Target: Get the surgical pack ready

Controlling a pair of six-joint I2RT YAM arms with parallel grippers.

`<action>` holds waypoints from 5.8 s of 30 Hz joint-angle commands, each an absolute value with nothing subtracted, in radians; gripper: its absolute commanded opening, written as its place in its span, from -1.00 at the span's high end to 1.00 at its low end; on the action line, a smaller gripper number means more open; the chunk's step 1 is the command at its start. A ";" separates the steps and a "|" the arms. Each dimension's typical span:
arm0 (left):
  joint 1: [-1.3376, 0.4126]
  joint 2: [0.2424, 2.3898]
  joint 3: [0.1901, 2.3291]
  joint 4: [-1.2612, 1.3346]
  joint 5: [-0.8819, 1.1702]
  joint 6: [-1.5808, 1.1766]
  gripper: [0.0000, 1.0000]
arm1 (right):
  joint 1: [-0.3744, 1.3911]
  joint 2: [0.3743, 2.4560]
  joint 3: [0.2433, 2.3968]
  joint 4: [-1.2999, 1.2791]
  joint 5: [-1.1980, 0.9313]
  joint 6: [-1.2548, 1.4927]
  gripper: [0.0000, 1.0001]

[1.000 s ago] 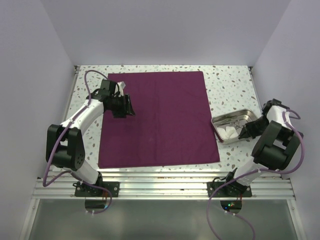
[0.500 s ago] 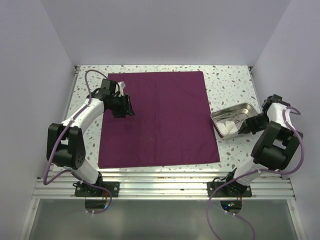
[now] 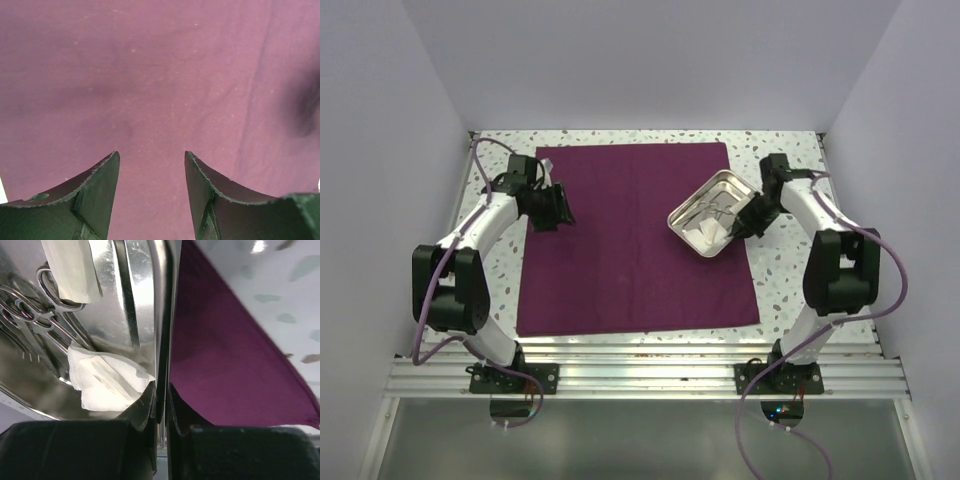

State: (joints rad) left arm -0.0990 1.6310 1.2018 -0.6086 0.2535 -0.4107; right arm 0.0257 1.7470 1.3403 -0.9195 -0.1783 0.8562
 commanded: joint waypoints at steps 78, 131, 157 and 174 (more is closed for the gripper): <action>-0.051 2.214 2.059 -0.888 0.166 -0.408 -0.41 | 0.049 1.830 1.351 -0.778 -0.246 0.428 0.78; -0.080 1.640 1.413 -0.931 -0.031 -0.520 -0.43 | 0.357 2.120 1.684 -0.899 -0.213 0.405 0.74; -0.080 1.634 1.379 -0.905 0.015 -0.494 -0.43 | 0.368 2.115 1.670 -0.879 -0.193 0.192 1.00; -0.080 1.631 1.385 -0.904 0.026 -0.497 -0.43 | 0.399 2.123 1.687 -0.899 -0.186 0.235 1.00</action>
